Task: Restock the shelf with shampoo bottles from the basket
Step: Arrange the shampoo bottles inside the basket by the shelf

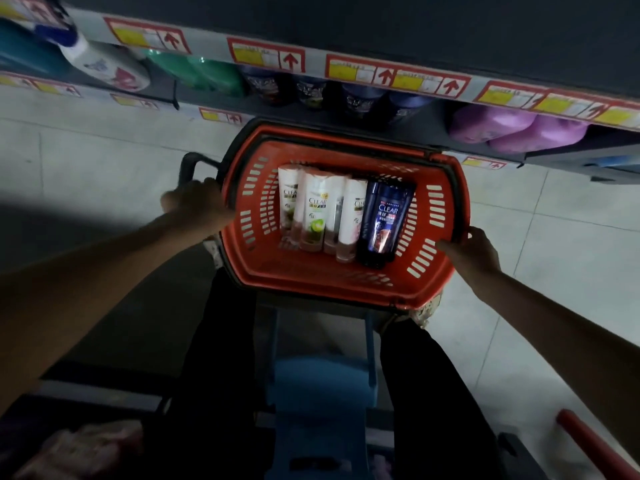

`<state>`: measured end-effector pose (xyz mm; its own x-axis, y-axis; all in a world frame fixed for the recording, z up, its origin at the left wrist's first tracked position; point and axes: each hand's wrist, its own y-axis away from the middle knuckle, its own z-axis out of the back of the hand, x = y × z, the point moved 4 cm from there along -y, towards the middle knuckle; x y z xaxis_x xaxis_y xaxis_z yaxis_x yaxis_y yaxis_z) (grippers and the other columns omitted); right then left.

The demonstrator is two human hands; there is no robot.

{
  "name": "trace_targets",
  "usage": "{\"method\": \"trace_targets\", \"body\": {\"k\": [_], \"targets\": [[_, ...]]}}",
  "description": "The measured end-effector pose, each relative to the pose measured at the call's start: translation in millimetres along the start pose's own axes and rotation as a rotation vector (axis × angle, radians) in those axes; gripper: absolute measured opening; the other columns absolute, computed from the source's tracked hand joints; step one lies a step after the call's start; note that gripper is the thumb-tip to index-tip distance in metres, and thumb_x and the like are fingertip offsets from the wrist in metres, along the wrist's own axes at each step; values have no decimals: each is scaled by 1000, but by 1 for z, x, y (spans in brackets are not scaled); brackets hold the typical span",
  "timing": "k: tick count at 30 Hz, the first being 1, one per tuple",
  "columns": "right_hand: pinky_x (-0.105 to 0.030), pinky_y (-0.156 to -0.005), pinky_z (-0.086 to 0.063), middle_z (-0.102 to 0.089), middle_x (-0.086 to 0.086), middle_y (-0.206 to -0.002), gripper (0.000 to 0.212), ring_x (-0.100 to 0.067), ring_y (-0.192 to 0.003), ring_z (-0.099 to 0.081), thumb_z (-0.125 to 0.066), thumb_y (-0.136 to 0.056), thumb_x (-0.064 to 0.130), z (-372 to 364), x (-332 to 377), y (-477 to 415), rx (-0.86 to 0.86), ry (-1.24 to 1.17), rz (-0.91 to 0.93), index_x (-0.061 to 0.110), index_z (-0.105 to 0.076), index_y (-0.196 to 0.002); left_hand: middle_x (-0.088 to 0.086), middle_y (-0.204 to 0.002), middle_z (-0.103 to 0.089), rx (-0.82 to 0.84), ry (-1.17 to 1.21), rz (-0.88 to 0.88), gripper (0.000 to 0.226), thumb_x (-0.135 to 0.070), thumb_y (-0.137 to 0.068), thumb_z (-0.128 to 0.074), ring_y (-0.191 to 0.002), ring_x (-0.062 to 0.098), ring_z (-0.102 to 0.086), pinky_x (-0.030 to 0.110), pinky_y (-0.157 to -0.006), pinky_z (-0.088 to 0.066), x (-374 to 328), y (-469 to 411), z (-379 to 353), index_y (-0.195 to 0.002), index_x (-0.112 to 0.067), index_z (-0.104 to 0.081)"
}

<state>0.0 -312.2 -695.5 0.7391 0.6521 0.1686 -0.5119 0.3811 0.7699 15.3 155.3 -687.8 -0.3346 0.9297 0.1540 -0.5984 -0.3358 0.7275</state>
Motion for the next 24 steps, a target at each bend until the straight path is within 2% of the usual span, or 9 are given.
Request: {"method": "trace_targets", "body": {"k": [2,4,7,9,12,16,20,24], "targets": [[-46,-94,-54,-66,-11,-129,61,-36,-115,-65,-77,-86,37,0,4,13,-2,21,35,12,-53,-137,0,-66,-47,-201,-214,-150,42,-59,-88,-55,-83,28,-59,38,-76,-40,-10,19,9,-101,-20,-62],[-39,-88,-53,-68,-3,-122,57,-30,-109,-67,-79,-84,38,-2,8,25,12,36,92,17,-59,-133,5,-78,-63,-268,-260,-263,40,-52,-86,-61,-91,31,-65,41,-80,-43,-21,31,12,-110,-20,-62],[-43,-91,-56,-68,-1,-126,64,-27,-110,-67,-79,-79,45,-11,18,42,20,78,144,25,-58,-135,13,-104,-68,-216,-259,-346,54,-55,-81,-63,-98,34,-66,47,-92,-47,-28,37,4,-119,-18,-59],[-45,-94,-56,-65,-4,-129,64,-28,-115,-63,-81,-79,43,-23,29,53,36,158,222,25,-57,-135,16,-123,-62,-191,-257,-412,64,-57,-82,-62,-110,35,-61,46,-91,-47,-33,41,-1,-131,-17,-52],[-44,-97,-52,-55,-11,-136,68,-31,-124,-55,-80,-77,43,-50,46,63,54,323,380,21,-55,-136,17,-138,-53,-210,-221,-494,72,-59,-82,-60,-125,38,-52,49,-97,-46,-42,48,-9,-139,-17,-44],[-40,-101,-46,-47,-16,-142,76,-34,-132,-46,-78,-79,49,-100,69,60,119,378,517,18,-51,-144,14,-144,-47,-230,-178,-504,74,-63,-82,-52,-132,36,-46,51,-104,-43,-50,50,-20,-142,-22,-41],[-45,-104,-45,-47,-13,-138,79,-32,-131,-45,-75,-80,57,-125,75,52,117,368,608,21,-49,-145,12,-150,-42,-174,-181,-506,78,-64,-82,-47,-137,33,-41,53,-109,-32,-71,47,-46,-148,-23,-37],[-48,-106,-44,-45,-11,-144,81,-31,-135,-41,-71,-79,64,-131,63,44,116,413,667,23,-46,-145,13,-151,-38,-190,-131,-543,81,-67,-82,-43,-137,33,-40,56,-108,-37,-97,40,-68,-150,-23,-33]]}}
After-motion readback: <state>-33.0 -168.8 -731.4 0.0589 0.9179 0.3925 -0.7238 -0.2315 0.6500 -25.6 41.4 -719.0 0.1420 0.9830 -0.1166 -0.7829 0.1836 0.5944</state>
